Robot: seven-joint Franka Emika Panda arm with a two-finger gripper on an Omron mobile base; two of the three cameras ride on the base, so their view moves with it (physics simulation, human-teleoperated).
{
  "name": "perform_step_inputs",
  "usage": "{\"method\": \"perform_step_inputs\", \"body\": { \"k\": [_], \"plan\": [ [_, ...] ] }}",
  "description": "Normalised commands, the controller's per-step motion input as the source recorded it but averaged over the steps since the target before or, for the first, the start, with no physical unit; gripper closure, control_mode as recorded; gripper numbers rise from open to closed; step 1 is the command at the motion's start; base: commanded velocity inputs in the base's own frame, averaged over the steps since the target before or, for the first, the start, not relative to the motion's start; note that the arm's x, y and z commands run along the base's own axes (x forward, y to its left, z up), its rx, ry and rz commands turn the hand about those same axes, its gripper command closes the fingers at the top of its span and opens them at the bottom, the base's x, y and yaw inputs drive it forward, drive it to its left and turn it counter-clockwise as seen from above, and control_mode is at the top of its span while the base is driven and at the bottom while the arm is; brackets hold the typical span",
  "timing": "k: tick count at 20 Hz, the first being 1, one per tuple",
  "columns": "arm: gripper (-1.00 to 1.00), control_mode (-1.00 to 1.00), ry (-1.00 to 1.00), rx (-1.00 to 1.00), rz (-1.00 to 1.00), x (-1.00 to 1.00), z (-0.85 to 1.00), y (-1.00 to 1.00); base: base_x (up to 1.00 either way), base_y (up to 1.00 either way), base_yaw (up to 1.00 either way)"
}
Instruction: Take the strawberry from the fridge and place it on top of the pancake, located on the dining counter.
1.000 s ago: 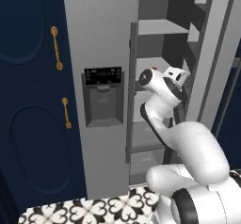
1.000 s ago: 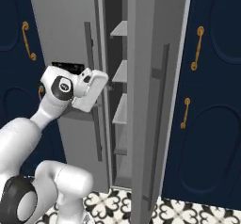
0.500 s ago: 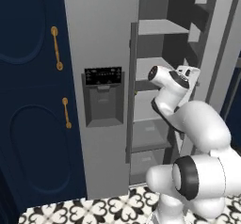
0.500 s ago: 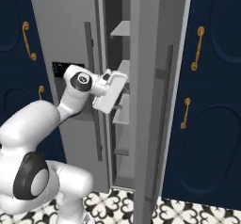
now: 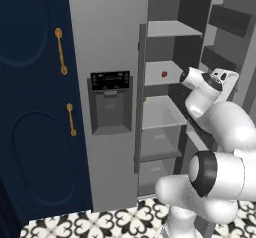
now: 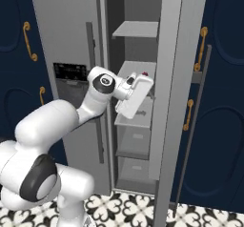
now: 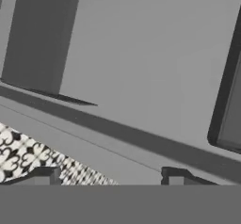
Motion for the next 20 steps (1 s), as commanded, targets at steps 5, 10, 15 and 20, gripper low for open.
{"method": "perform_step_inputs", "body": {
  "k": [5,10,15,20],
  "plan": [
    [-1.0,-1.0,-0.01,0.03,0.03,-0.51,0.05,0.07,0.0,0.0,0.0],
    [-1.0,-1.0,-0.01,0.34,0.03,-0.67,0.25,0.97,0.0,0.0,0.0],
    [-1.0,-1.0,-0.12,0.66,0.01,-0.89,-0.01,1.0,0.0,0.0,0.0],
    [-1.0,-1.0,-0.19,0.87,-0.02,-1.0,-0.07,0.97,0.0,0.0,0.0]
  ]
}}
